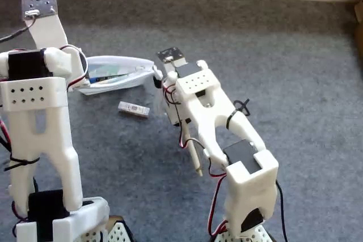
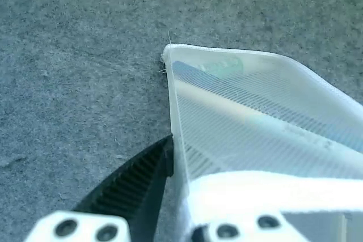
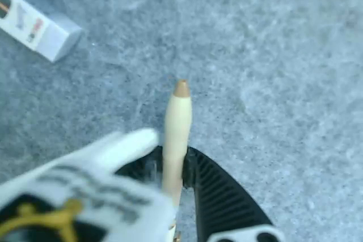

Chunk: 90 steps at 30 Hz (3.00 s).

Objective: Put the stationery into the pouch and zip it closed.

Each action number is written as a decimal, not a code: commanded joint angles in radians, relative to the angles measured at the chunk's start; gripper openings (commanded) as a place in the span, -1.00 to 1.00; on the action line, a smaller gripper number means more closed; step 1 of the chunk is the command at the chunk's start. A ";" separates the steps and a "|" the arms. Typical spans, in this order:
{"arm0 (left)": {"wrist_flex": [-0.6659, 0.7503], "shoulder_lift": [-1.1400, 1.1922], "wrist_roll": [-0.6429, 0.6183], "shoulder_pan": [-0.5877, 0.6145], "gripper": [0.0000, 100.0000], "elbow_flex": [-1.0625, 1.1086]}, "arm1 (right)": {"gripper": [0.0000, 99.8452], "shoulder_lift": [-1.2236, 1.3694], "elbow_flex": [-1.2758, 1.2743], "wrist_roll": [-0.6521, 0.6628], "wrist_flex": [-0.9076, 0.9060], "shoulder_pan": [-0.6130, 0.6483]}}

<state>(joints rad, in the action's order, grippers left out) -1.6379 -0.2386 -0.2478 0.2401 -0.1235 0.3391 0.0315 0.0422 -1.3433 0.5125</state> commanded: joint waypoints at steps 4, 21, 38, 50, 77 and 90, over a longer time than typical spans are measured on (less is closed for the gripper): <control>-0.002 -0.027 -0.008 -0.018 -0.99 -0.010 | -0.99 -0.087 0.005 0.006 -0.012 -0.027; 0.040 -0.022 -0.008 -0.004 -0.99 0.041 | -0.99 -0.090 0.002 0.006 -0.022 -0.035; 0.069 -0.027 -0.009 0.071 -0.99 0.061 | -0.99 -0.090 0.005 0.009 -0.022 -0.107; 0.069 -0.027 -0.009 0.071 -0.99 0.062 | -0.99 -0.265 -0.001 0.006 -0.022 -0.104; 0.075 -0.027 -0.008 0.070 -0.99 0.084 | -0.99 -0.880 -0.142 -0.261 0.050 0.234; 0.071 -0.027 -0.005 0.071 -0.99 0.084 | -0.99 -1.000 -0.145 -0.331 0.189 0.237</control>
<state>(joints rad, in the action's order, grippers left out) -1.5796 -0.2447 -0.2493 0.2923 -0.0422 -0.5953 -0.1204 -0.2800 -1.2068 0.7365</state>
